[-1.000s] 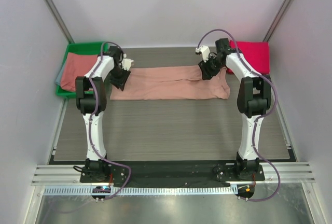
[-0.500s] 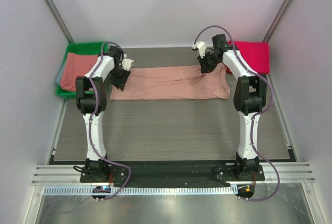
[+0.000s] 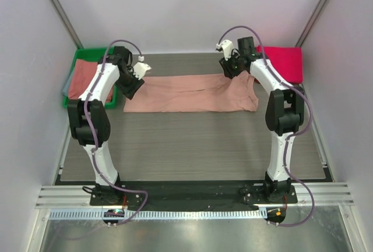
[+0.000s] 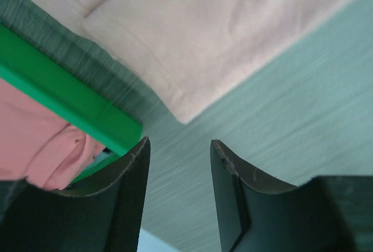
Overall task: Fold and stack the t-shirts
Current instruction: Fold the tshirt
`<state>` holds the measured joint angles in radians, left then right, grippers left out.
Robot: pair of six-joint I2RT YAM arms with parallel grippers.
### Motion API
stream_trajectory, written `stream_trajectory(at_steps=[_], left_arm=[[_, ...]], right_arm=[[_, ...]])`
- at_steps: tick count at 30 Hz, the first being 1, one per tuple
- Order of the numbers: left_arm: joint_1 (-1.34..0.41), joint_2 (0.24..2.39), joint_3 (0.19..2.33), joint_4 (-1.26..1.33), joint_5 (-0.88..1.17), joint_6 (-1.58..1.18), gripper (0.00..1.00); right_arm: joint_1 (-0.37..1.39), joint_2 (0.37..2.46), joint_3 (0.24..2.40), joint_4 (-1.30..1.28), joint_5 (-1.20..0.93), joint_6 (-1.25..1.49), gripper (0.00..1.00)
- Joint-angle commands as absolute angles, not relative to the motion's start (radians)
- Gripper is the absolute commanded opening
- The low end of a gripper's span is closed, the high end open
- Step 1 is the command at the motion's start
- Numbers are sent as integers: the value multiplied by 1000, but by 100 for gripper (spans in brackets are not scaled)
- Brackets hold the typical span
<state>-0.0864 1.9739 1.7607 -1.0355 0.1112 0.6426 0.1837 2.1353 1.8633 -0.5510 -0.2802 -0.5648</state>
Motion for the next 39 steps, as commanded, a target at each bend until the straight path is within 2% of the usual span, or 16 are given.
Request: stream_trajectory(at_steps=[1, 4, 11, 14, 20, 29, 32, 39], left_arm=[[-116, 1956, 1677, -1077, 68, 818, 46], [-120, 1977, 1674, -1071, 69, 805, 45], [-120, 2016, 1695, -1054, 46, 753, 43], [-120, 2014, 1686, -1035, 37, 739, 43], [-120, 2011, 1680, -1042, 21, 723, 43], [-118, 1977, 1643, -1046, -40, 790, 46], [-120, 1959, 1614, -1049, -44, 857, 47], [-120, 1968, 1588, -1038, -57, 1058, 50]], right_arm=[[181, 1993, 1804, -465, -245, -534, 43], [181, 1985, 1757, -486, -253, -543, 42], [192, 2049, 1740, -546, -285, -555, 27], [192, 2088, 1752, -554, -288, -569, 24], [193, 2226, 1883, -568, -278, -578, 24], [222, 2393, 2259, -569, -282, -520, 28], [224, 2381, 2266, -571, -273, -517, 30], [224, 2227, 2117, -540, -273, -494, 33]])
